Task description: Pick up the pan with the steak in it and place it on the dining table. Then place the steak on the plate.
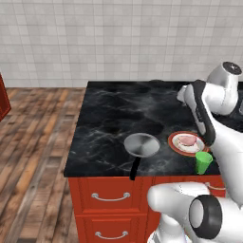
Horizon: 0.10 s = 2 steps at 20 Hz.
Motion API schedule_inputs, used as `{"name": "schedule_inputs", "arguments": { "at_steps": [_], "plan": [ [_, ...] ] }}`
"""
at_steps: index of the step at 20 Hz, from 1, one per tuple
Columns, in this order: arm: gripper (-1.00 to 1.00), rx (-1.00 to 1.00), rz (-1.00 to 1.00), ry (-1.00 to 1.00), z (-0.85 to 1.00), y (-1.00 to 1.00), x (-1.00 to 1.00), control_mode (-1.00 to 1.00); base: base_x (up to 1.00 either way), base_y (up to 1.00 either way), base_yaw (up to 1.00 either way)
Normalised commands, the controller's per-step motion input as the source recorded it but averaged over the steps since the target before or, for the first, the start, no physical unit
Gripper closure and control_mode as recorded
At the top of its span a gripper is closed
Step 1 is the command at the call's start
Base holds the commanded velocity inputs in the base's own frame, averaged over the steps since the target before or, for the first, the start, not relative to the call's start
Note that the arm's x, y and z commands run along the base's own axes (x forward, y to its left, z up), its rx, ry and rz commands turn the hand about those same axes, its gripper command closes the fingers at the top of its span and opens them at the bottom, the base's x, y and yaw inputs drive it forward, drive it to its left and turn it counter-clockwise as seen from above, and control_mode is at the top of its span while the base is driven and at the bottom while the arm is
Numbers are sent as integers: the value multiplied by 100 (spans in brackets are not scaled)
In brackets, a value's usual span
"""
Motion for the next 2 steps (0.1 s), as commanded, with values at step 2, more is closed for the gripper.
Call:
{"name": "schedule_inputs", "arguments": {
  "at_steps": [2],
  "plan": [
    [-100,-4,0,-17,9,3,-24,-100,0,0,0]
  ]
}}
